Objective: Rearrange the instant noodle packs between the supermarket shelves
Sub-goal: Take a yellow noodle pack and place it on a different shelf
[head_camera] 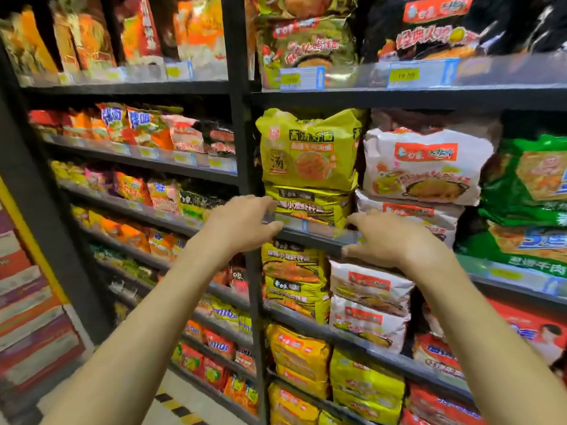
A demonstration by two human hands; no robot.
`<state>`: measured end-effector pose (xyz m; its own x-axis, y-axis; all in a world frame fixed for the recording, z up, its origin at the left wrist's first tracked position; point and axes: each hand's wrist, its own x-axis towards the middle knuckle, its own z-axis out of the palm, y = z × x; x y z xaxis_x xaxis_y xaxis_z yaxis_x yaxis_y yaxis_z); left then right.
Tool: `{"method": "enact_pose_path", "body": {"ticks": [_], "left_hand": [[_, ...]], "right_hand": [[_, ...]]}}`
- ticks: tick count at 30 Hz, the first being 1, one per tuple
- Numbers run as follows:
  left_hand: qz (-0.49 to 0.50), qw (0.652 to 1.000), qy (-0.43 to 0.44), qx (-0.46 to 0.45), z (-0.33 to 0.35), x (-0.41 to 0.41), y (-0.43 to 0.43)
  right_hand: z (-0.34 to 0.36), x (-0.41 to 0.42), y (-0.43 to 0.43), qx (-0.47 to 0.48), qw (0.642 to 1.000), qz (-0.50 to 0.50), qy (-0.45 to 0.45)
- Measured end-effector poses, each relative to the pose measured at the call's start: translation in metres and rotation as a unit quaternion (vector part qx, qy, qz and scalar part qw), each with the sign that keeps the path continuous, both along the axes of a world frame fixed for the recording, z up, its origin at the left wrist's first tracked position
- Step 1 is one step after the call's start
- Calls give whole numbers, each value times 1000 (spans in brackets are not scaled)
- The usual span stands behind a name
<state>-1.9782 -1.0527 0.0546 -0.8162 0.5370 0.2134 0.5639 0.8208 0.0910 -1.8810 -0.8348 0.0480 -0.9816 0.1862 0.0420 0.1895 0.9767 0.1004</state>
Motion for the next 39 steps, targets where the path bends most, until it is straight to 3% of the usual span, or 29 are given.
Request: {"method": "enact_pose_path", "body": {"ticks": [7, 14, 20, 26, 32, 39], "left_hand": [[-71, 992, 33, 95, -6, -99, -5], [-179, 940, 13, 290, -27, -143, 9], [-225, 903, 5, 367, -42, -156, 31], [-245, 876, 4, 415, -50, -175, 53], [-262, 856, -3, 445, -60, -185, 65], [-256, 828, -24, 498, -62, -180, 64]], "right_hand": [[11, -45, -17, 14, 993, -108, 47], [14, -71, -24, 37, 970, -161, 178], [12, -90, -9, -16, 928, -112, 355], [-14, -111, 7, -160, 914, -31, 371], [-34, -135, 16, -137, 897, -41, 418], [-43, -142, 13, -183, 870, -4, 458]]}}
